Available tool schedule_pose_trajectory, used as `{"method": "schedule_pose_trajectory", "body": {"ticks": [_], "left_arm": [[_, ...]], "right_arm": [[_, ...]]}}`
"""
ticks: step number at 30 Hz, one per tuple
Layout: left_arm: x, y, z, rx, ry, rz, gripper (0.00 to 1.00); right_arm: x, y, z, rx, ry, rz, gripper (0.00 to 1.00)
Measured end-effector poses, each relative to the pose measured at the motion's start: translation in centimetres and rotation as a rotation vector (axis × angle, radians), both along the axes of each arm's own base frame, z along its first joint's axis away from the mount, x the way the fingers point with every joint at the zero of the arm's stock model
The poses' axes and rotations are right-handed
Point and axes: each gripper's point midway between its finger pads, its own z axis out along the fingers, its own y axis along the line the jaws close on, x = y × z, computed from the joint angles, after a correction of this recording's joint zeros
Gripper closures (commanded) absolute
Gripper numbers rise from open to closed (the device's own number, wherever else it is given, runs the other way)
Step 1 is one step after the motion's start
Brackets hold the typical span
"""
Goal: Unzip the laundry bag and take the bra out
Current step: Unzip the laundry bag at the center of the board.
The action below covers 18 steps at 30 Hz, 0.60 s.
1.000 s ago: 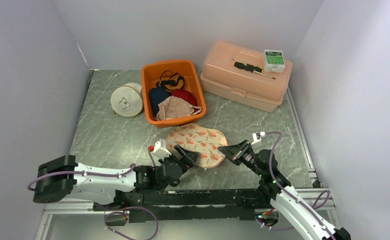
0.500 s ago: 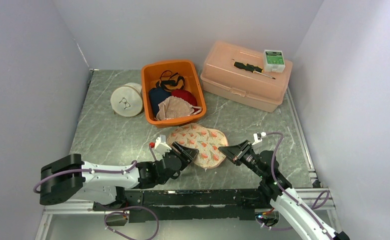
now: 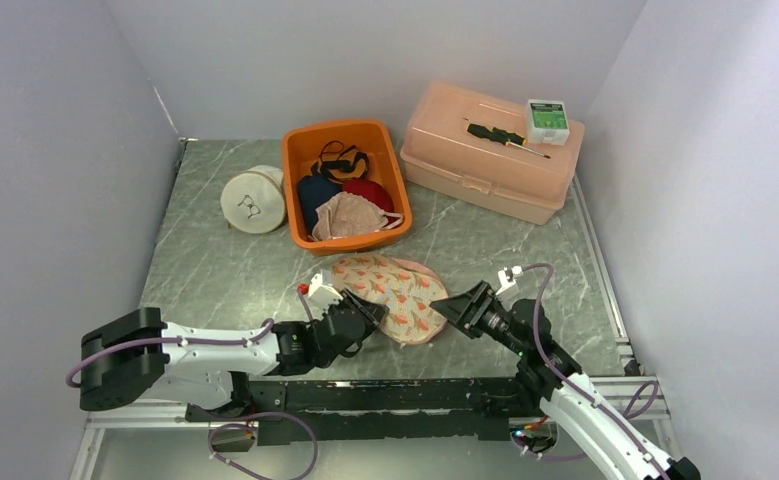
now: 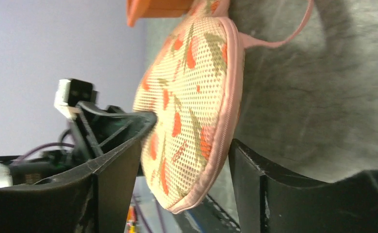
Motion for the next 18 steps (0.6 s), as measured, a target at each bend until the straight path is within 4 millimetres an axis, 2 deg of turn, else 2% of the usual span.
{"method": "schedule_pose_trajectory", "body": {"ticks": [2, 3, 7, 11, 14, 18], "left_arm": [[0.0, 0.1, -0.1, 0.022, 0.004, -0.002, 0.74], [0.0, 0.1, -0.1, 0.036, 0.007, -0.003, 0.75], [-0.1, 0.4, -0.2, 0.087, 0.022, -0.003, 0.81], [-0.1, 0.8, 0.0, 0.127, 0.063, 0.025, 0.87], [0.0, 1.1, 0.6, 0.135, 0.094, 0.06, 0.97], [0.6, 1.4, 0.5, 0.143, 0.13, 0.106, 0.97]], "right_arm": [[-0.2, -0.2, -1.1, -0.047, 0.01, 0.007, 0.06], [-0.3, -0.5, -1.7, -0.079, 0.016, 0.006, 0.01], [-0.4, -1.6, -3.2, -0.216, 0.029, -0.003, 0.0], [0.6, -2.9, -2.1, -0.348, 0.007, -0.037, 0.0], [1.4, -3.4, -1.7, -0.395, -0.001, -0.064, 0.0], [1.0, -2.9, -2.3, -0.433, -0.022, 0.005, 0.05]]}}
